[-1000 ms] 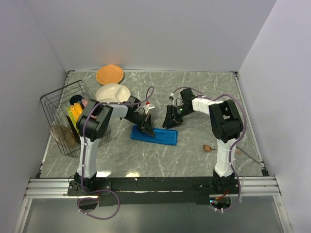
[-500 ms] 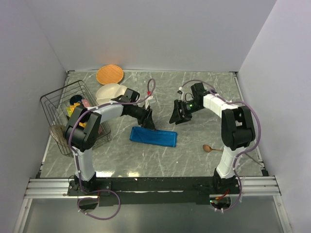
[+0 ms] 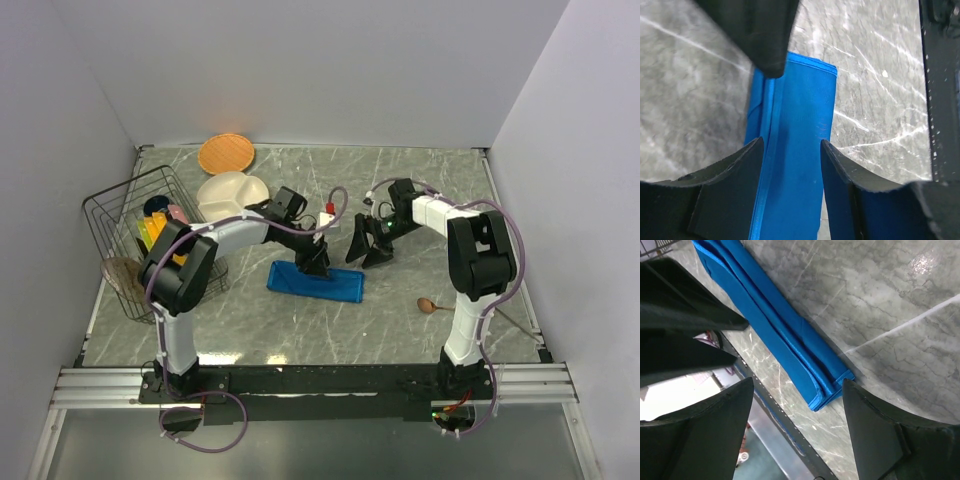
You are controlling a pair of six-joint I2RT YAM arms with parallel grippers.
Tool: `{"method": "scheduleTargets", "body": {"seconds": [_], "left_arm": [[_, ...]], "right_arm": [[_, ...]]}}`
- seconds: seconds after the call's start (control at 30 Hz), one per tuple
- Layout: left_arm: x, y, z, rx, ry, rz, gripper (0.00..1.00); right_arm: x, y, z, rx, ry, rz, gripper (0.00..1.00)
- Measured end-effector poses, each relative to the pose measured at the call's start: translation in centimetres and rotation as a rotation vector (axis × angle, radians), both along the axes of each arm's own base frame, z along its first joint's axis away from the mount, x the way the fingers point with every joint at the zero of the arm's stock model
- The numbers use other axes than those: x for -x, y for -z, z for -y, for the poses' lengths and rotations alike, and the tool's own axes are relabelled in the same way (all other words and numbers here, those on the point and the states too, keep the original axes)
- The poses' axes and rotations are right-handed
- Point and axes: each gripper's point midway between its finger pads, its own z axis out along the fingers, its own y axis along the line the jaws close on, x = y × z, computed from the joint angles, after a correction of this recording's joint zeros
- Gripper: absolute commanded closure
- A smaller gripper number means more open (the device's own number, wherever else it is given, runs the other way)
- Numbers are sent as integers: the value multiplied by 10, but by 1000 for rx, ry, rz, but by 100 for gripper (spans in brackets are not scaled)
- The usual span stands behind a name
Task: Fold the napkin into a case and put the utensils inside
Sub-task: Pick up the top corner of the smaller rectangle folded napkin from the center of the board.
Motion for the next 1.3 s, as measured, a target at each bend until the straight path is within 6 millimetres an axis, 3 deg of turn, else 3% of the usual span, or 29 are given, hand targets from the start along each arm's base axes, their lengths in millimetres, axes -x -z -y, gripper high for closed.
{"method": "scheduleTargets", "body": {"seconds": [0.4, 0.67, 1.0, 1.3], "left_arm": [[8, 26, 2, -56, 31, 13, 47], [8, 33, 1, -68, 25, 0, 47], [5, 38, 4, -31, -17, 26, 40], [-8, 12, 10, 80, -30, 210, 37]], "right_arm": [[3, 11, -3, -12, 11, -61, 20], [6, 9, -4, -30, 0, -72, 24], [11, 3, -8, -70, -7, -98, 31], [14, -1, -10, -91, -8, -109, 31]]}}
